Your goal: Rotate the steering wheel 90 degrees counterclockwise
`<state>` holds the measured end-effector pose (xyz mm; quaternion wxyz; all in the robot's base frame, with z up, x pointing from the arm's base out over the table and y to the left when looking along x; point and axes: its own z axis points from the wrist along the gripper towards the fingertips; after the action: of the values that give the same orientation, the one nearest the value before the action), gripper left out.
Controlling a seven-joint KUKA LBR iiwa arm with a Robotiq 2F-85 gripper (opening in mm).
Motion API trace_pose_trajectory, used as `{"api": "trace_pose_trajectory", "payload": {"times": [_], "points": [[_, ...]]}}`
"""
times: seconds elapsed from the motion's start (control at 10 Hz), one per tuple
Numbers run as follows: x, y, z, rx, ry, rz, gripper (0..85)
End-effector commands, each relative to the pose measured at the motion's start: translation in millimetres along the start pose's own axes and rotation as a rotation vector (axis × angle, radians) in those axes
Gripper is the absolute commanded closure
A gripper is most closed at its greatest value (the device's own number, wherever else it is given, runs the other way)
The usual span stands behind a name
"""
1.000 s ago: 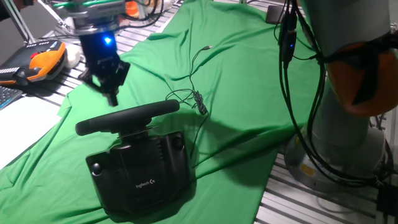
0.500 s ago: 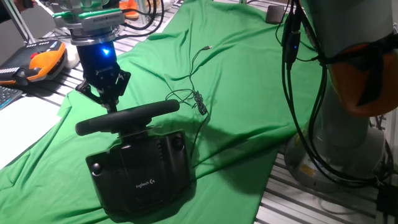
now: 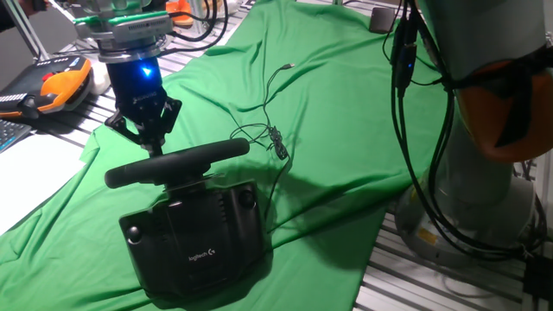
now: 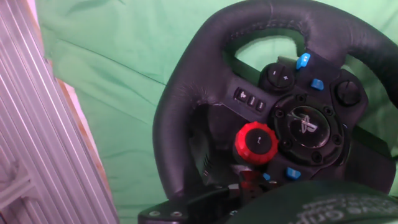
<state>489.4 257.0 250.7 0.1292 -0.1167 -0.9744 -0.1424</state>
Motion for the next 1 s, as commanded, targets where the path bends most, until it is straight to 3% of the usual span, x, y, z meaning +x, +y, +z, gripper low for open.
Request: {"api": "trace_pose_trajectory", "payload": {"times": [0.0,0.2,0.3,0.5,0.7,0.9], "points": [[0.1,0.2,0.0,0.013,-0.007,-0.007,85.0],[0.1,0.2,0.0,0.017,-0.014,-0.053,85.0],[0.1,0.2,0.0,0.021,-0.040,-0.085,85.0],[0.1,0.2,0.0,0.013,-0.019,-0.097,85.0],[0.1,0.2,0.0,0.047,-0.028,-0.095,85.0],[0.1,0.2,0.0,0.035,-0.030,-0.041,85.0]]}}
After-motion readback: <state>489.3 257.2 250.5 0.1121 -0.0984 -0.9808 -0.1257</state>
